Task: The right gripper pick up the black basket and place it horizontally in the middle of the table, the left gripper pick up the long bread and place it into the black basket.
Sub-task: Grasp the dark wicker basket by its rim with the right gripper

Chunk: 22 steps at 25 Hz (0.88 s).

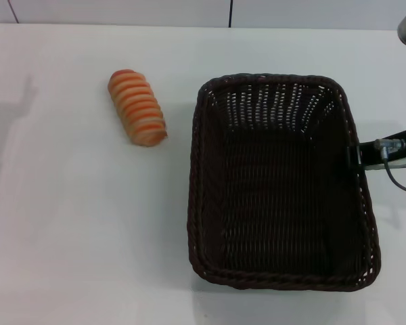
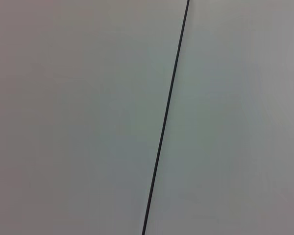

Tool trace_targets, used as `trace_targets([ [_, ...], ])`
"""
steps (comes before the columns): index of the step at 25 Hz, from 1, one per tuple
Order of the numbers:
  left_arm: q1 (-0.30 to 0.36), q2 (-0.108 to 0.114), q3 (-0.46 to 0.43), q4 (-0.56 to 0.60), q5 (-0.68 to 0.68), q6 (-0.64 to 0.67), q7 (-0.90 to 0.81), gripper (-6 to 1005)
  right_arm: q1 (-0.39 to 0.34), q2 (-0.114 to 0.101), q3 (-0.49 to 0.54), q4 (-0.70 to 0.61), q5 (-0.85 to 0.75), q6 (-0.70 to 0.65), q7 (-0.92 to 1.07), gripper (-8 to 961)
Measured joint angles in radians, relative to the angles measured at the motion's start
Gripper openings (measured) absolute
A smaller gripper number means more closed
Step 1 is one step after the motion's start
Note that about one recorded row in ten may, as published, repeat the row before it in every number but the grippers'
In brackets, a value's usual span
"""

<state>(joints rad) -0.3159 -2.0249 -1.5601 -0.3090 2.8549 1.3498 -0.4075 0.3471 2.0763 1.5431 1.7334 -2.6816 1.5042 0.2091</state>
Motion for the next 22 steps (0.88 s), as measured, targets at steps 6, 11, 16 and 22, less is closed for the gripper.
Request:
trace_targets([
  [6, 0.002, -0.002, 0.003, 0.002, 0.001, 0.000, 0.000, 860, 0.003, -0.004, 0.005, -0.008, -0.005, -0.009, -0.014, 278],
  [11, 0.004, -0.004, 0.008, 0.001, 0.001, 0.000, -0.001, 860, 0.005, -0.003, 0.041, -0.017, -0.008, -0.042, -0.101, 192],
  [16, 0.008, -0.005, 0.009, 0.000, 0.002, 0.000, -0.001, 860, 0.008, -0.003, 0.080, -0.043, -0.009, -0.067, -0.169, 191],
  [22, 0.010, -0.006, 0.009, -0.001, 0.001, 0.001, -0.011, 860, 0.009, -0.002, 0.092, -0.040, -0.009, -0.105, -0.235, 186],
])
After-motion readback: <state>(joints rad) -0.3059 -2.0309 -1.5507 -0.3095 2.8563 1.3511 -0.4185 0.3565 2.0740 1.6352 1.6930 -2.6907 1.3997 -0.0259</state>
